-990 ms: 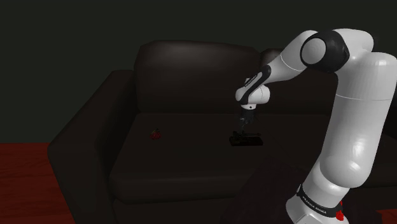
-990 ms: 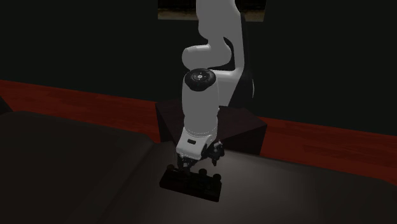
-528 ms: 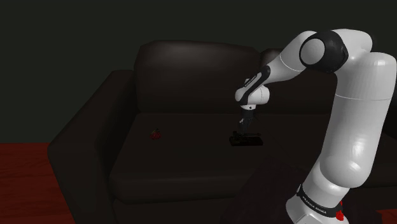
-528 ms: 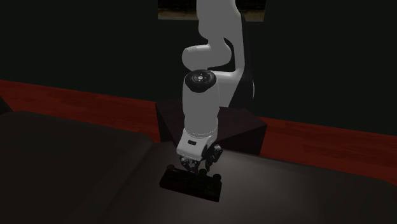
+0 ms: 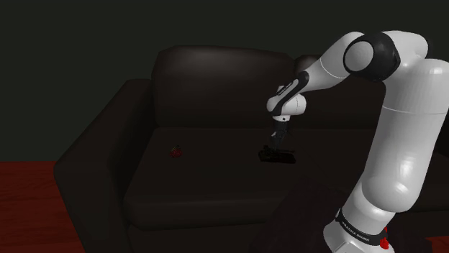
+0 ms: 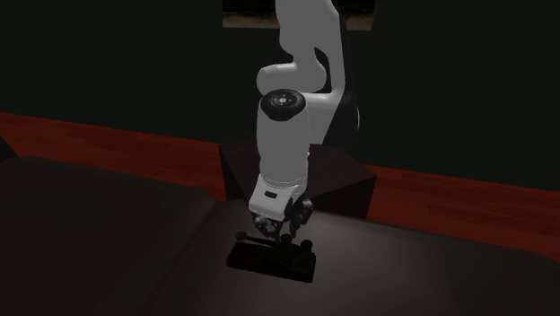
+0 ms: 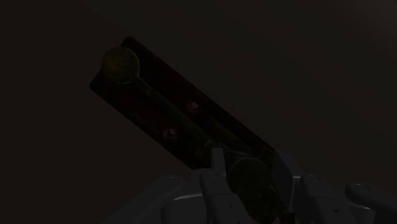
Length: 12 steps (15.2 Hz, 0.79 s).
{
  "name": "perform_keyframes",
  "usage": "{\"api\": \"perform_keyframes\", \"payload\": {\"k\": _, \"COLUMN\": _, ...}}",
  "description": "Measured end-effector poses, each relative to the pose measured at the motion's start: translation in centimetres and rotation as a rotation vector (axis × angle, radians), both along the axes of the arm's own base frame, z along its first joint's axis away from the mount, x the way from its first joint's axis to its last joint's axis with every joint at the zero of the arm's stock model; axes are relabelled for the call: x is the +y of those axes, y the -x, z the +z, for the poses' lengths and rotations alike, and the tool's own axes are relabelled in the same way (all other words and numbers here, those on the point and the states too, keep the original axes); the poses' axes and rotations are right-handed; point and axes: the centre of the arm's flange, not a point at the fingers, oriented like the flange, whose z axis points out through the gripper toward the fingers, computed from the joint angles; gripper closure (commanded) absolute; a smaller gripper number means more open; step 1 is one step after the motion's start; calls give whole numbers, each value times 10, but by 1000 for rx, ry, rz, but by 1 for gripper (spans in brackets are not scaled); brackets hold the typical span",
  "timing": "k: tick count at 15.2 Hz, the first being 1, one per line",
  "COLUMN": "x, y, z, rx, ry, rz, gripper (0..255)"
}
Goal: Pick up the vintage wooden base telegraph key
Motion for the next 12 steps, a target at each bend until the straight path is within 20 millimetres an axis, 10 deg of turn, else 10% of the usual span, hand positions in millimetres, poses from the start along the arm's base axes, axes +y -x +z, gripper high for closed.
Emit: {"api": "perform_keyframes", "payload": {"k": 12, "x": -2, "y": -1, "z": 60, "rx": 0, "ry": 0, "rz": 0, "gripper": 255}}
